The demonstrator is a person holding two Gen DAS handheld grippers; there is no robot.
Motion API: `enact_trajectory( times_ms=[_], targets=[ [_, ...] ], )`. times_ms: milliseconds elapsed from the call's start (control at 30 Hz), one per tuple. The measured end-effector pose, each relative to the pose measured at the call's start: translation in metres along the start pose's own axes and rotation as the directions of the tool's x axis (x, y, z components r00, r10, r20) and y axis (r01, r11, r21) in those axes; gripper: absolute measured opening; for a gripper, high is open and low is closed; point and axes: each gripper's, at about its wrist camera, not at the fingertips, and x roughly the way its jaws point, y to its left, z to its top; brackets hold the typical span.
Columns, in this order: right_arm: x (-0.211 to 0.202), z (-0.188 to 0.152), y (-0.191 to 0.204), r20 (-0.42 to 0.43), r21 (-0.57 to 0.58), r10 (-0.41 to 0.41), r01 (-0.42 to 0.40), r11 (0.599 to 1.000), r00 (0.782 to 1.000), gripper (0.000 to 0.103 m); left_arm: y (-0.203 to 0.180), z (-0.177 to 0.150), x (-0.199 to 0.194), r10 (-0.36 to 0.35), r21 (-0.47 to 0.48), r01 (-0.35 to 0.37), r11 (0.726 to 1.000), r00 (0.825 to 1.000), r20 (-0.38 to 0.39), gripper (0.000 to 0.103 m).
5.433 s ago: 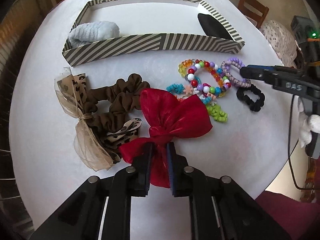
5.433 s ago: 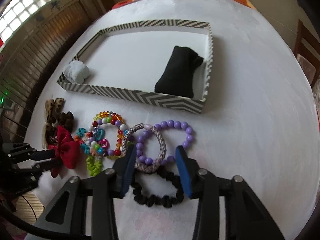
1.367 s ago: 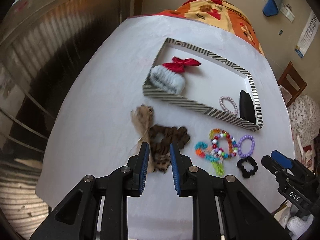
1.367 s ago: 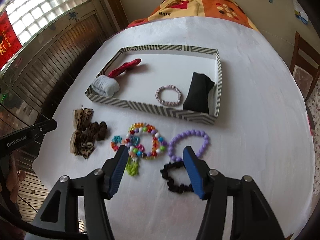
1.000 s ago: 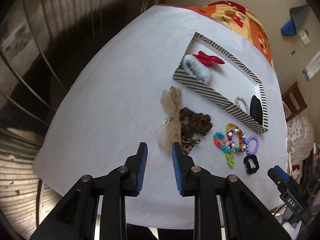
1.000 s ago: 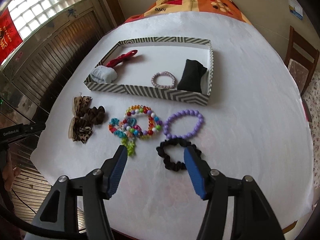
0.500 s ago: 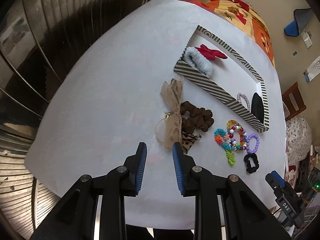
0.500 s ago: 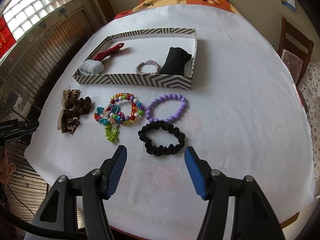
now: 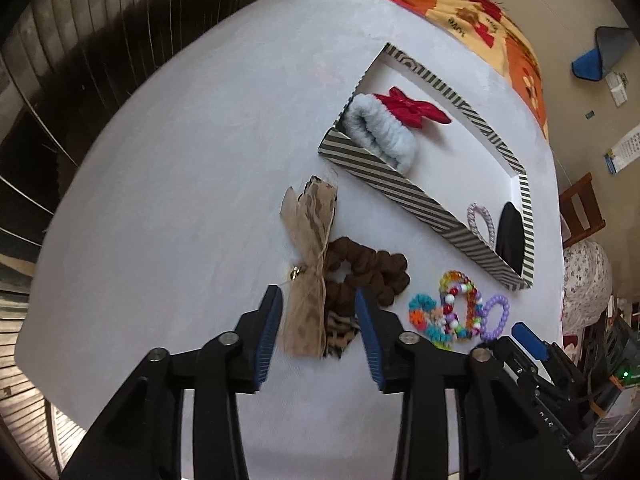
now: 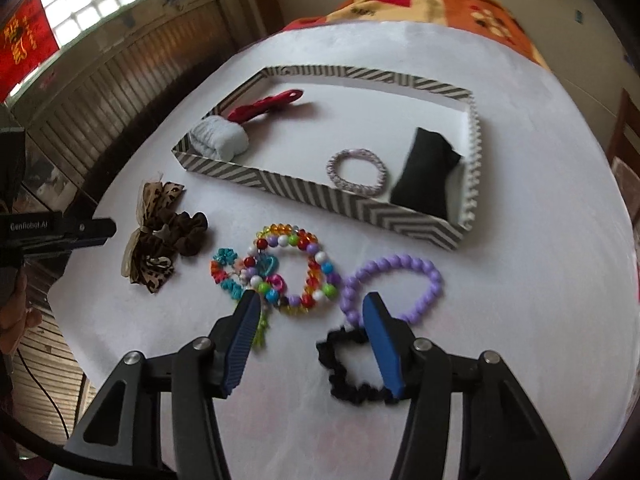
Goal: Organize jewelry
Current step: 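Grasp the tan sheer bow with the left tool while the right tool grasps the rainbow beaded bracelet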
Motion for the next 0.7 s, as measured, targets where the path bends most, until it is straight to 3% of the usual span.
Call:
enact_trajectory(
  times_ms=[300,367,433,500,533,600,700],
  targets=[
    [0.034,0.022,-0.003,-0.057,-0.065,0.014,-0.017,0.998,0.998,0.056,-0.015,0.011,0.033,0.058,0.027,-0.056,0.998,0.997,-0.044,0.036],
    [0.043,0.023,-0.004,-0.070,-0.081,0.024,-0.030,0.996,0.997,0.049,-0.019,0.011,0.038,0.086,0.046,-0.084,0.995,0.995,-0.051,0.036],
    [0.051,0.024,-0.006,-0.091,-0.085,0.048,-0.056,0.995,0.995,0.030,-0.021,0.011,0.043,0.110,0.046,-0.107,0.993,0.993,-0.051,0.036],
    [0.055,0.023,-0.007,-0.095,-0.092,0.059,-0.068,0.993,0.994,0.017,-0.020,0.012,0.046,0.116,0.039,-0.114,0.993,0.992,-0.050,0.036],
    [0.055,0.023,-0.007,-0.093,-0.098,0.065,-0.074,0.992,0.994,0.016,-0.019,0.012,0.047,0.118,0.034,-0.116,0.993,0.992,-0.046,0.036],
    [0.052,0.022,-0.007,-0.088,-0.095,0.077,-0.085,0.992,0.993,0.012,-0.016,0.010,0.047,0.114,0.023,-0.113,0.993,0.993,-0.029,0.018],
    [0.041,0.023,-0.007,-0.076,-0.096,0.097,-0.104,0.990,0.992,0.010,-0.013,0.010,0.046,0.097,0.022,-0.097,0.995,0.995,-0.028,0.012]
  ],
)
